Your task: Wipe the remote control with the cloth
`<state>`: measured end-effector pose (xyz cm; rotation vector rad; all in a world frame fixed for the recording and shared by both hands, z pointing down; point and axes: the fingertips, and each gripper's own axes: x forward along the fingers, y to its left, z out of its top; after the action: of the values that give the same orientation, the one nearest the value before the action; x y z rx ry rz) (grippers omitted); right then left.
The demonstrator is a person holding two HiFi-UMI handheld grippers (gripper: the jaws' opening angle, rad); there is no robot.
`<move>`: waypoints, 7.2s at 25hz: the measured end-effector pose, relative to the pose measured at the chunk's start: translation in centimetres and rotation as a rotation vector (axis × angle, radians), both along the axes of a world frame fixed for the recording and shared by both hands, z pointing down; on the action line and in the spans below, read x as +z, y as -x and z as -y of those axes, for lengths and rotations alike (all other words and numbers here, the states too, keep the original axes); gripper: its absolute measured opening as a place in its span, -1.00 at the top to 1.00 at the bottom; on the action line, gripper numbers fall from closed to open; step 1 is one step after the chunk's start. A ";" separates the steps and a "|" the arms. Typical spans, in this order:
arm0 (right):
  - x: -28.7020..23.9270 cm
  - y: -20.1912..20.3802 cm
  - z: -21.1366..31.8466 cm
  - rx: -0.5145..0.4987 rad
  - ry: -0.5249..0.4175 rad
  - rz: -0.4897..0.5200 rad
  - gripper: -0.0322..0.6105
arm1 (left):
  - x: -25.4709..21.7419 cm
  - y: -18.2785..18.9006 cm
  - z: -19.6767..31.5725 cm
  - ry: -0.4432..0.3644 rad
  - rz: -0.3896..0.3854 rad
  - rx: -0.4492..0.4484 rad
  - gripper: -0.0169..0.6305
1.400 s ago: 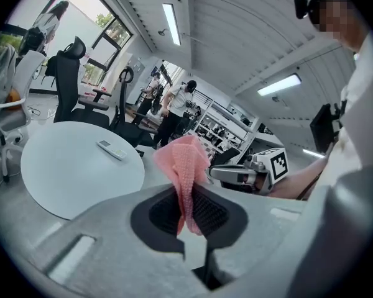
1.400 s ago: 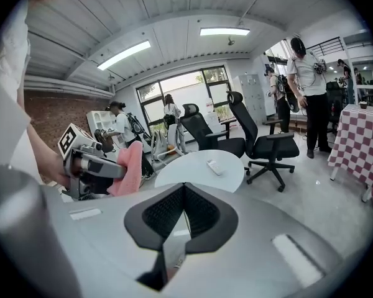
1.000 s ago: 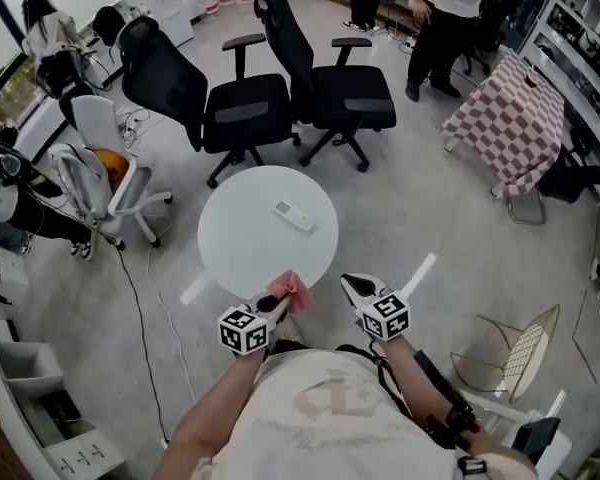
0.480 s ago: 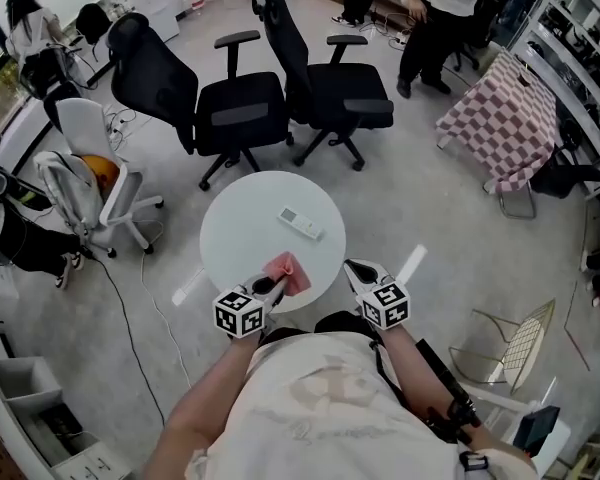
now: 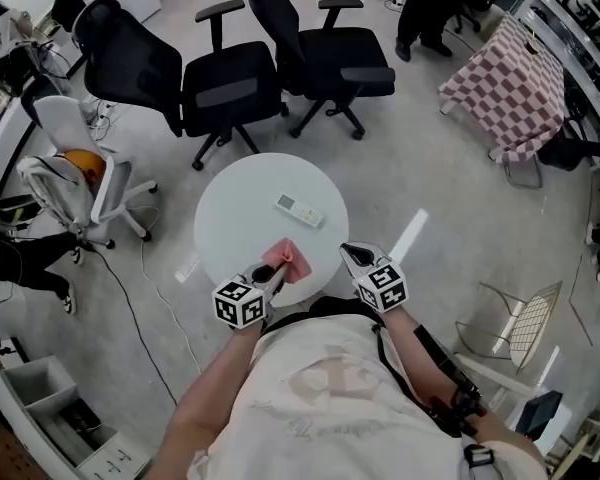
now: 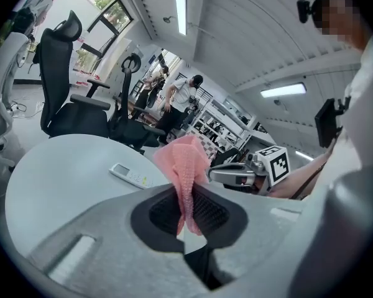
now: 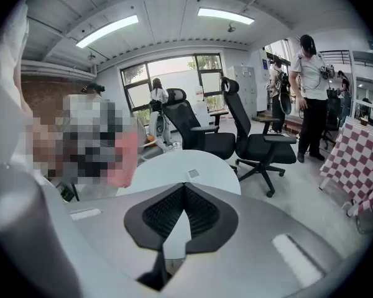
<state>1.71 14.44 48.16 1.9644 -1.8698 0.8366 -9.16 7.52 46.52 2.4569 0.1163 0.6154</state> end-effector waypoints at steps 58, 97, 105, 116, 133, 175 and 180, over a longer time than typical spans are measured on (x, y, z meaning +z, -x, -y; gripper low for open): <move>16.9 -3.5 10.0 -0.309 0.322 -0.160 0.24 | 15.8 -17.1 2.2 0.025 0.564 0.526 0.89; 17.5 -4.4 10.9 -0.328 0.318 -0.093 0.26 | 18.8 -13.1 19.3 -0.274 0.769 0.288 0.89; 17.4 -4.7 10.7 -0.328 0.322 -0.101 0.26 | 17.9 -14.5 14.6 -0.244 0.674 0.437 0.89; 17.5 -4.8 10.8 -0.329 0.321 -0.097 0.26 | 16.2 -17.7 5.7 -0.117 0.576 0.556 0.90; 17.5 -4.8 10.5 -0.342 0.328 -0.103 0.26 | 17.2 -16.6 9.8 -0.125 0.609 0.386 0.89; 16.5 -5.5 12.2 -0.527 0.596 -0.167 0.03 | 11.6 -1.0 9.2 0.099 0.403 -0.287 0.89; 17.2 -4.9 13.4 -0.546 0.670 -0.219 0.00 | 11.5 1.3 9.7 0.121 0.384 -0.355 0.89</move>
<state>6.62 1.08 65.39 1.0310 -1.5880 0.8729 -10.45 -2.19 57.99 2.1275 -0.4127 0.8729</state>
